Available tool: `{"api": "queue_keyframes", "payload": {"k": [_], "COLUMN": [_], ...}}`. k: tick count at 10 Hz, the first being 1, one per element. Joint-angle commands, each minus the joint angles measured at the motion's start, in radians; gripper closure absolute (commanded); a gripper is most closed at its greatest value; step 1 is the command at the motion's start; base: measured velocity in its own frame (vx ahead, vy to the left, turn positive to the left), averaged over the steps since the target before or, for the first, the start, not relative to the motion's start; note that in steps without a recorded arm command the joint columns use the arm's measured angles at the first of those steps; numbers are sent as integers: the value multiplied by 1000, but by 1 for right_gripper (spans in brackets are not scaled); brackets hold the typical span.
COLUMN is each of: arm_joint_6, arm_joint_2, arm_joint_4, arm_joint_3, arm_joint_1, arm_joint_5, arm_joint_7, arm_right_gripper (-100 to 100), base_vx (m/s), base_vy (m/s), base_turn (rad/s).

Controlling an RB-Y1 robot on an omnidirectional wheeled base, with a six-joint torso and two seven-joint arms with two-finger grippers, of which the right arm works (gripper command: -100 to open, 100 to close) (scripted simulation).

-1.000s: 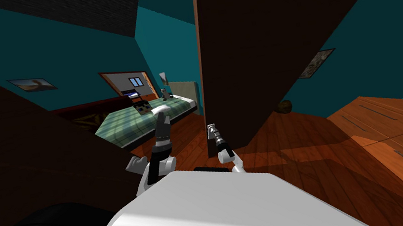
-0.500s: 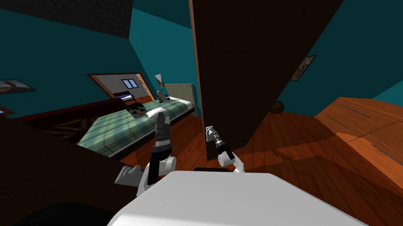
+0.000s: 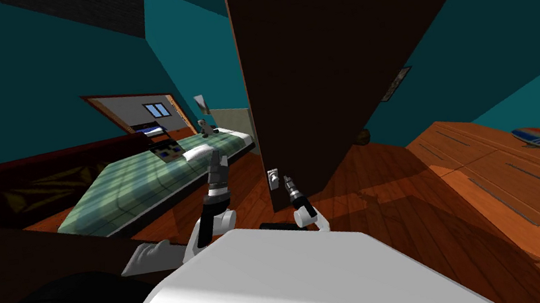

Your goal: Push the door open

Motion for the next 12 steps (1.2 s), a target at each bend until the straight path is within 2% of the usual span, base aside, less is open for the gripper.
{"api": "queue_keyframes", "payload": {"k": [1, 3, 7, 8, 9, 10, 12], "arm_joint_6": [0, 3, 7, 7, 6, 4, 1], "arm_joint_2": [2, 22, 89, 77, 49, 34, 20], "arm_joint_4": [-8, -24, -46, -44, -40, -36, -26], "arm_joint_3": [17, 37, 65, 61, 58, 55, 48], "arm_joint_1": [13, 30, 52, 49, 45, 41, 31], "arm_joint_5": [-1, -4, -7, -7, -6, -5, -4], "arm_joint_7": [7, 16, 28, 25, 24, 22, 19], "arm_right_gripper": [-100, -100, -100, -100, -100, -100, -100], "base_vx": [-213, -221, -186, -60, 88, 160, 222], "base_vy": [-94, -62, -37, 11, -10, 17, 48], "base_turn": [-22, -17, -8, -3, 11, 24, 17]}}
